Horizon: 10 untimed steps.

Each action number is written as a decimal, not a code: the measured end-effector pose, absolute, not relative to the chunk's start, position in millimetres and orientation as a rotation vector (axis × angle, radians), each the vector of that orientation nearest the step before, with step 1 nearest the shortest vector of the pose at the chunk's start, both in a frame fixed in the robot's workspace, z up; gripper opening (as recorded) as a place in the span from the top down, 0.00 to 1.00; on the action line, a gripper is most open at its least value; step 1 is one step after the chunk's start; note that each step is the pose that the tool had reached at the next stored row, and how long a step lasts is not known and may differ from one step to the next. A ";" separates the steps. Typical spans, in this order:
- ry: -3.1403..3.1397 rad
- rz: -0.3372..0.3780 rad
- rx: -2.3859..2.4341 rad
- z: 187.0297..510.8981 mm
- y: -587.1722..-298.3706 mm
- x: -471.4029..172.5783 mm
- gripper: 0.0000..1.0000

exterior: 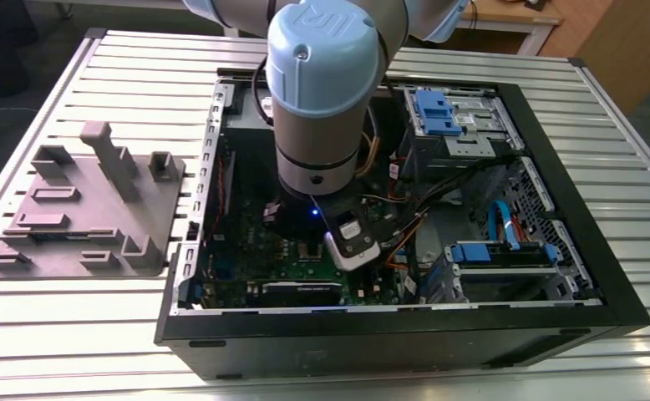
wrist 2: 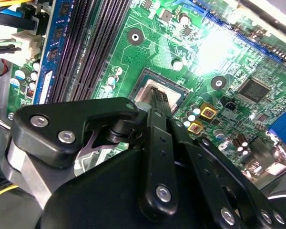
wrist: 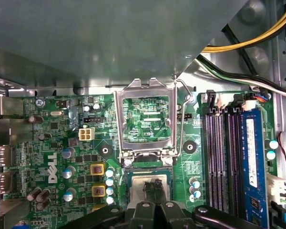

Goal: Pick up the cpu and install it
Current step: 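Place the cpu into insertion slot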

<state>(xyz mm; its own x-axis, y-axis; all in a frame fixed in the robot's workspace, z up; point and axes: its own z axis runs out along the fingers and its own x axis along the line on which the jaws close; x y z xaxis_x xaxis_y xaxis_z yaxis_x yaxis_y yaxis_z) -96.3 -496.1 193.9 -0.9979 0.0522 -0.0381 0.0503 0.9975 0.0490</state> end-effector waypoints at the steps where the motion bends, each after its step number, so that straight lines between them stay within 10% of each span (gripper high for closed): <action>1: 3.100 0.074 0.079 193.2 -496.2 -96.6 0.90; 10: 3.099 0.075 0.079 191.9 -494.4 -95.4 0.90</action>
<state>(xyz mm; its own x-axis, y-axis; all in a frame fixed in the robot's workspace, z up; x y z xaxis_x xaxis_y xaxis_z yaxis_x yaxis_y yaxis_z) -95.4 -494.4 191.9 -0.9979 0.0518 -0.0390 0.0499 0.9975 0.0494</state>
